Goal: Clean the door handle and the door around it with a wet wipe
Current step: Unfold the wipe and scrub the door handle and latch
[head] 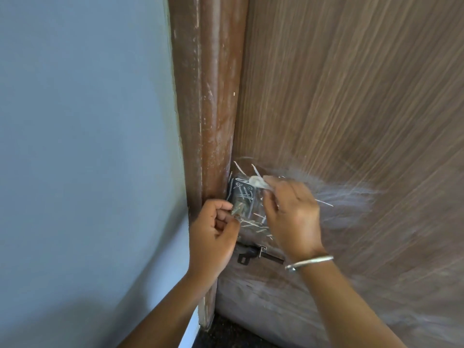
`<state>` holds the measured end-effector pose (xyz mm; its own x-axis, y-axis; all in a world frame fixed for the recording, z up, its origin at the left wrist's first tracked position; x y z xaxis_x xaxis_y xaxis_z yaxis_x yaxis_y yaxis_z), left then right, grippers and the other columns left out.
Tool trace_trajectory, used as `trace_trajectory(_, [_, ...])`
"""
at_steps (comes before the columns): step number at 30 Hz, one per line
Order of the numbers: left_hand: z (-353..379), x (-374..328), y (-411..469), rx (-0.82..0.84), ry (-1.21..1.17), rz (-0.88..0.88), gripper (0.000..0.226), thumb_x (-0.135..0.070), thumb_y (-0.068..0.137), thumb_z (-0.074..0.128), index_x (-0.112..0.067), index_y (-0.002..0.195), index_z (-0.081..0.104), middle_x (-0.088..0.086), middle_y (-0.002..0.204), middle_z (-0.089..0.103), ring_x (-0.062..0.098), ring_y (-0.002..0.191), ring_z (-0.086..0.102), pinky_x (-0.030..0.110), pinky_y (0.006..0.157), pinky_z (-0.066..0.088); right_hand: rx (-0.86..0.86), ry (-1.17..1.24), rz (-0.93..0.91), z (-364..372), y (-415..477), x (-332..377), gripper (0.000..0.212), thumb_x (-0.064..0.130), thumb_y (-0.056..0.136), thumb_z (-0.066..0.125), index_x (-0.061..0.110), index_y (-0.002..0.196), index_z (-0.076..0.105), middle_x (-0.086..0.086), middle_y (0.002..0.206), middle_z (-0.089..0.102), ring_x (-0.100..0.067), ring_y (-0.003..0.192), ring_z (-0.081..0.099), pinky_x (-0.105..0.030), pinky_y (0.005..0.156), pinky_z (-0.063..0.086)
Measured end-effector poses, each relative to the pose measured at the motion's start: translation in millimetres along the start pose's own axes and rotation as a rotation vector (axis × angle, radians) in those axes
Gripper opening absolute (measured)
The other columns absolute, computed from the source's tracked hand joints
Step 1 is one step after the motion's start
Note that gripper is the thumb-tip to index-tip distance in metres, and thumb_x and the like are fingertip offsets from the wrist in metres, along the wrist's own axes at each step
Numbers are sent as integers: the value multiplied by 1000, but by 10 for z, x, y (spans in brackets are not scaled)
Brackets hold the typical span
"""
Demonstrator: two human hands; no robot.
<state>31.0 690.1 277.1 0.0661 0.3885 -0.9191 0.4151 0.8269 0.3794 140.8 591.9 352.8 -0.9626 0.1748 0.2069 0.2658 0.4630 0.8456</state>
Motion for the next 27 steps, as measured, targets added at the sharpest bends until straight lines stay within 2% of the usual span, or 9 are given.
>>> trace_trajectory(4, [-14, 62, -17, 15, 22, 22, 35, 3, 77, 64, -29, 91, 57, -3, 64, 61, 11, 58, 58, 23, 54, 49, 86, -142, -159, 320, 143, 264, 13, 0, 83, 58, 1, 86, 71, -13, 82, 67, -30, 71, 61, -33, 68, 50])
trace_trajectory(8, [16, 74, -23, 13, 71, 61, 20, -11, 77, 60, -19, 95, 61, 0, 61, 63, 16, 55, 59, 39, 52, 51, 252, -269, -165, 516, 170, 351, 23, -3, 75, 48, 0, 85, 69, -15, 75, 64, -32, 68, 57, -37, 64, 52])
trace_trajectory(16, [-8, 95, 32, 11, 70, 130, 21, -10, 79, 59, -22, 94, 65, -3, 55, 59, 8, 48, 54, 20, 47, 45, 332, -357, -7, 442, 161, 335, 38, 0, 68, 30, 0, 75, 67, -15, 68, 56, -32, 62, 52, -36, 57, 49])
trace_trajectory(19, [-3, 110, 39, 19, 58, 141, 20, -18, 80, 56, -25, 96, 64, -4, 59, 59, 7, 48, 53, 20, 47, 45, 335, -370, 20, 402, 164, 312, 38, -1, 66, 28, -1, 72, 65, -16, 68, 54, -31, 62, 51, -35, 56, 47])
trace_trajectory(23, [7, 137, 54, 20, 91, 145, 18, -8, 80, 60, -20, 92, 66, -7, 54, 60, 5, 48, 53, 12, 48, 38, 362, -390, 28, 511, 222, 385, 32, -1, 68, 32, -1, 68, 63, -15, 67, 54, -31, 63, 52, -35, 57, 46])
trace_trajectory(27, [10, 137, 53, 35, 88, 147, 17, -14, 83, 61, -30, 86, 64, -3, 60, 66, 10, 55, 61, 20, 46, 46, 485, -455, 37, 673, 203, 441, 17, -2, 71, 48, 6, 66, 62, -11, 71, 54, -27, 67, 52, -33, 62, 45])
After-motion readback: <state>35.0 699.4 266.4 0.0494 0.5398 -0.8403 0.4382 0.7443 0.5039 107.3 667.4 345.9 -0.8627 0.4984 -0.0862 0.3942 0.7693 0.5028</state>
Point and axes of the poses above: each hand's wrist, its own y-axis towards the middle knuckle, its own z-axis out of the palm, x = y × z, the point moved 7 cm from there along y, towards the middle knuckle
